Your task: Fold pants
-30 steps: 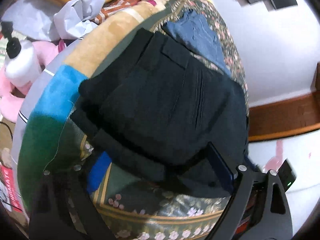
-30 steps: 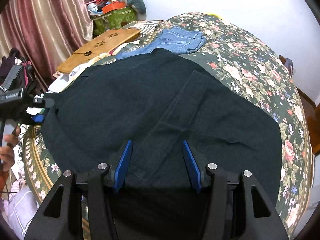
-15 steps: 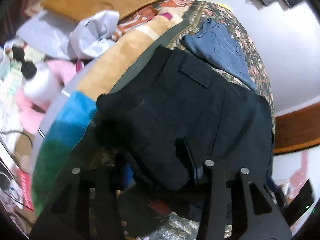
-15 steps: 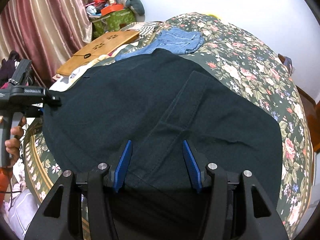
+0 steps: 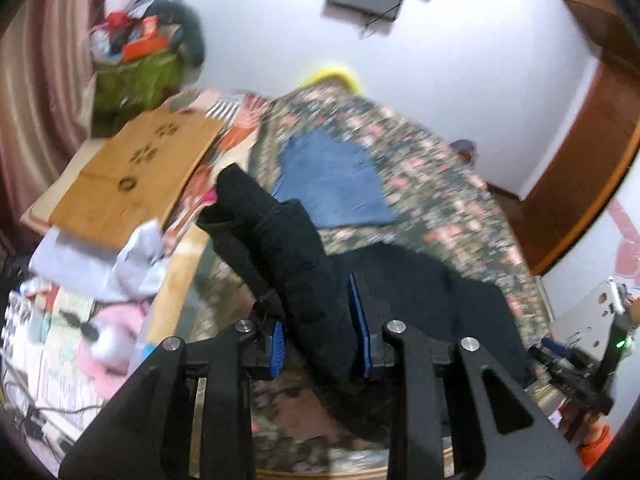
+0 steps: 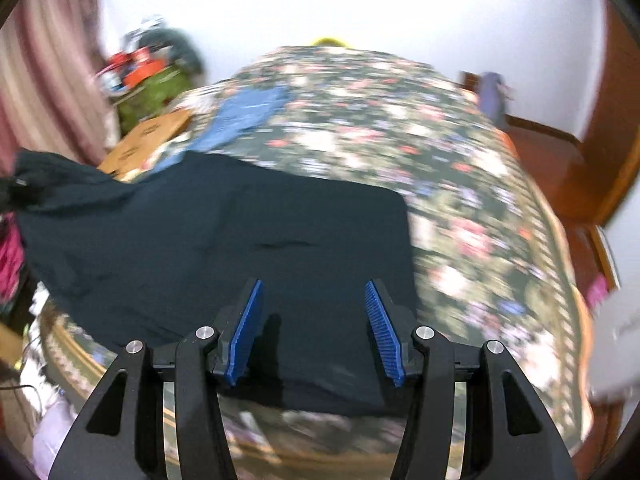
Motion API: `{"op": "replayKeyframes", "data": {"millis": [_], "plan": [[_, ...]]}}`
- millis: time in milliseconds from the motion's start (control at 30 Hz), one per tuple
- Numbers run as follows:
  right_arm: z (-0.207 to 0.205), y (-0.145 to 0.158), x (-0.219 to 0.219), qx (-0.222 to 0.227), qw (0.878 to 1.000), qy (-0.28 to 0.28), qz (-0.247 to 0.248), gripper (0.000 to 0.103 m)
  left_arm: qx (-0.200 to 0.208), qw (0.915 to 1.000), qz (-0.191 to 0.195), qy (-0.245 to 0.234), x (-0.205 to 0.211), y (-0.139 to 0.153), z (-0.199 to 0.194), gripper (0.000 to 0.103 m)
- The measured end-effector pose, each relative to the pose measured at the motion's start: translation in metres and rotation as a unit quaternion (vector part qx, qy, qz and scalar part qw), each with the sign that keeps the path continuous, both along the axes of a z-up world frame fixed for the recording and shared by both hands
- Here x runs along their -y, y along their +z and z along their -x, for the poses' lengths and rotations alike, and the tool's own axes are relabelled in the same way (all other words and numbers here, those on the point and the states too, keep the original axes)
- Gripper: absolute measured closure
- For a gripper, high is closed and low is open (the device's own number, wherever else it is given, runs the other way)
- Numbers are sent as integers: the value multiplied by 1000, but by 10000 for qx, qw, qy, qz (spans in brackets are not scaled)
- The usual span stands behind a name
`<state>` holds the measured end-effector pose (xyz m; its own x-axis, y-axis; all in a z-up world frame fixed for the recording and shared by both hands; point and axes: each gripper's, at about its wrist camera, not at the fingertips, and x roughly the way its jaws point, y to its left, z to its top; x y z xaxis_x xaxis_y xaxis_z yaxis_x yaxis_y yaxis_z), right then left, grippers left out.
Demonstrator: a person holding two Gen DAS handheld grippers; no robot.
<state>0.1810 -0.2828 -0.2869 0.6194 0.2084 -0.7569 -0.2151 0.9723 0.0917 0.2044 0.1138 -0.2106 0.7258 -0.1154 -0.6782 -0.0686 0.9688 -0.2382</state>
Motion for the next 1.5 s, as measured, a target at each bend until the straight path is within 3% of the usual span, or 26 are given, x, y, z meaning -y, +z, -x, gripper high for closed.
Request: {"op": "replayKeyframes", "data": {"millis": [133,267,400,600,733,833,1067,1233,1267,1300,1367,1500], "plan": [[4,-19,34,-269,9988,-398,42,54,289,9990,103,-312,26,26,-11,76],[1,-44,44,-613,9963,-512,-311,54,512,9968,110,-606,59,43,-18,81],[-2,-46,44,-545,9959,-532,-487,54,610,9935,-3,-964,98,53,-33,83],[2,-46,39,-290,9985,-416,-212,54,727,9753,113,-2081,174,58,-51,84],[2,-46,44,-354,9976,-483,-361,54,532,9599,184,-2747,233,39,-63,84],[5,-46,45,-356,9971,-524,-423,54,164,9472,155,-3198,278,7,-70,84],[9,-46,49,-384,9963,-568,-527,54,-666,9261,-261,-3705,329,-66,-54,83],[17,-43,55,-403,9952,-615,-647,54,-1064,9199,-672,-3714,334,-82,-44,74],[19,-42,56,-406,9951,-624,-657,54,-1041,9192,-756,-3722,335,-81,-40,67],[22,-40,57,-410,9950,-628,-658,54,-1005,9196,-869,-3697,334,-76,-37,53],[26,-38,57,-398,9953,-621,-635,53,-813,9252,-904,-3595,325,-61,-33,36],[31,-37,55,-438,9960,-549,-552,52,-459,9399,-534,-3340,294,-26,-42,21]]}}
